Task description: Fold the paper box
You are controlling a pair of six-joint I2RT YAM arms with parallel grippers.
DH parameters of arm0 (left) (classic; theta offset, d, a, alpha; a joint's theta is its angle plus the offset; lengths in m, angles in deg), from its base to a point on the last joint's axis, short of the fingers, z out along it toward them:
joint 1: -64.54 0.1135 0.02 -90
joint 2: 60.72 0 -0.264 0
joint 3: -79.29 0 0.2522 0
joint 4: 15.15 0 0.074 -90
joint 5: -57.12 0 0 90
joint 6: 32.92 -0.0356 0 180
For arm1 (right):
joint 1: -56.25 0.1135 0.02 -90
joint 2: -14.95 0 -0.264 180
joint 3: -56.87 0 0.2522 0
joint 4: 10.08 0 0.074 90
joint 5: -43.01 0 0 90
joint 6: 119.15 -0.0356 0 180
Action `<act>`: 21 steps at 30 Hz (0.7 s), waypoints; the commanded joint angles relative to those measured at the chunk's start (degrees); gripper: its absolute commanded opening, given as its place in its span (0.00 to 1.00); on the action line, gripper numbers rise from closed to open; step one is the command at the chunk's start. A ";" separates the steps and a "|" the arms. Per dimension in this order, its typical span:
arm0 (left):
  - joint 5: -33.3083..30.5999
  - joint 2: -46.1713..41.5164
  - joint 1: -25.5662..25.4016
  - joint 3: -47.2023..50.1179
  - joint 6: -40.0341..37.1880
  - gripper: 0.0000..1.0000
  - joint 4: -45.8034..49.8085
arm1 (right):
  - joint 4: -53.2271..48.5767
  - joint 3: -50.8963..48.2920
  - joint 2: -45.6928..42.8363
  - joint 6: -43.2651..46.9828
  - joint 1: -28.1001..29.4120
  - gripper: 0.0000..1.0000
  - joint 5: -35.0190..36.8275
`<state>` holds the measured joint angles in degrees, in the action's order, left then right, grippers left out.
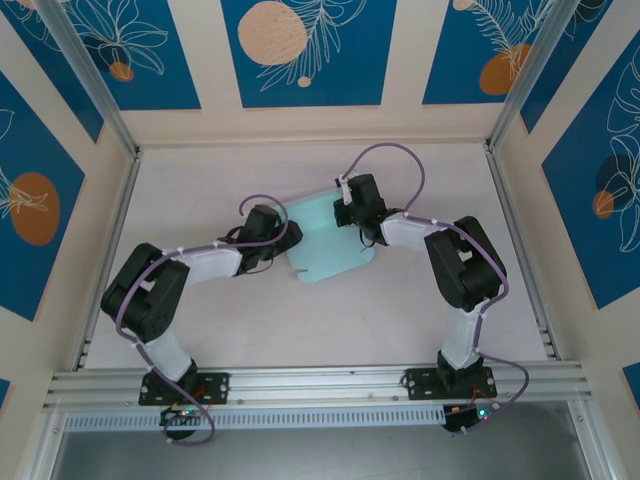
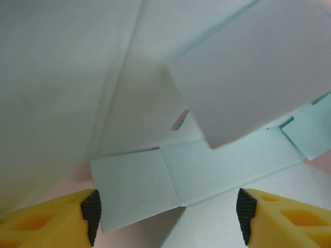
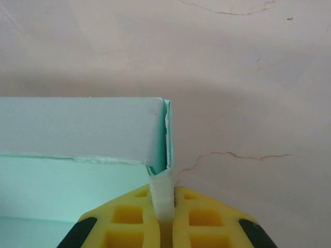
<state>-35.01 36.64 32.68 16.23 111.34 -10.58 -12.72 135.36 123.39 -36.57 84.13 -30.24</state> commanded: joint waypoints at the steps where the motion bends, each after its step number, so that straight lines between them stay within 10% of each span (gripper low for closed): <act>1: -2.79 -1.44 -1.09 -1.03 0.06 0.75 1.85 | 1.98 -0.74 -1.51 -0.67 0.57 0.00 -0.62; 21: -1.08 -0.01 -1.47 -0.06 0.76 0.71 -3.85 | 1.89 -1.07 -2.01 -0.47 0.60 0.00 -0.67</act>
<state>-38.38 35.03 32.00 16.73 111.47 -10.36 -12.48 134.98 123.39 -36.59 84.37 -30.46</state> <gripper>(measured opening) 0.721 0.098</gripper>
